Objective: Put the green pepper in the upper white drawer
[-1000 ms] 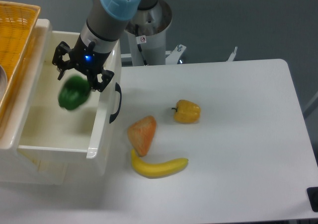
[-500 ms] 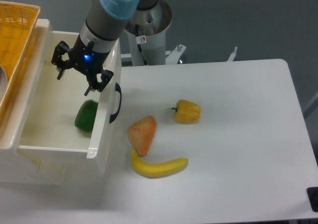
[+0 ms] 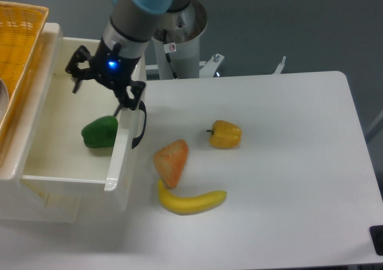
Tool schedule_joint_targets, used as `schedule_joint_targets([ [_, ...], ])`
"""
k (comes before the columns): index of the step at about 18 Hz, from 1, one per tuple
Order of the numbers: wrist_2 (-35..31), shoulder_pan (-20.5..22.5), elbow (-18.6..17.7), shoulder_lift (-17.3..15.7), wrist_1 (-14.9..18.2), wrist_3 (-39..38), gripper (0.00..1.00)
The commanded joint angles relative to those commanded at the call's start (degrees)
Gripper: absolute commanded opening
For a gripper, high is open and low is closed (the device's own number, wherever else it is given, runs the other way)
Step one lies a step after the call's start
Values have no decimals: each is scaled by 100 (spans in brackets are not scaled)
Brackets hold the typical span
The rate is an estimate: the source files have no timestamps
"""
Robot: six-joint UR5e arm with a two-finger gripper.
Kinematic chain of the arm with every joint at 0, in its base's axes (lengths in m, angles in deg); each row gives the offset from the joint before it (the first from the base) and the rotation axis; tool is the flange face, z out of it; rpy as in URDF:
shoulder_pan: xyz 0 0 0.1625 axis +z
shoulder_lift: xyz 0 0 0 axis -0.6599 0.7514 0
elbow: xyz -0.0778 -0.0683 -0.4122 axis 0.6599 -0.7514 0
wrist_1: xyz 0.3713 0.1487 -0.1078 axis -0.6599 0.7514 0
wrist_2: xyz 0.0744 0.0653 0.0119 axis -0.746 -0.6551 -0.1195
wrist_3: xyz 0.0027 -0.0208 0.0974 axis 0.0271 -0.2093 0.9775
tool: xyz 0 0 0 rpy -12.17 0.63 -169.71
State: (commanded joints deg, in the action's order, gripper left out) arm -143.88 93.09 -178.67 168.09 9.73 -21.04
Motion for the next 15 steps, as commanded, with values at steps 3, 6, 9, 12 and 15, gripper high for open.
schedule_joint_targets([
  [3,-396,167,0,9,9,397,100],
  [6,-782,246,0,44,44,642,100],
  [9,-1082,316,-26,79,61,1144,100],
  [12,-1083,527,-62,175,9,1180,100],
  [15,-1205,536,-9,430,-26,1189,100],
])
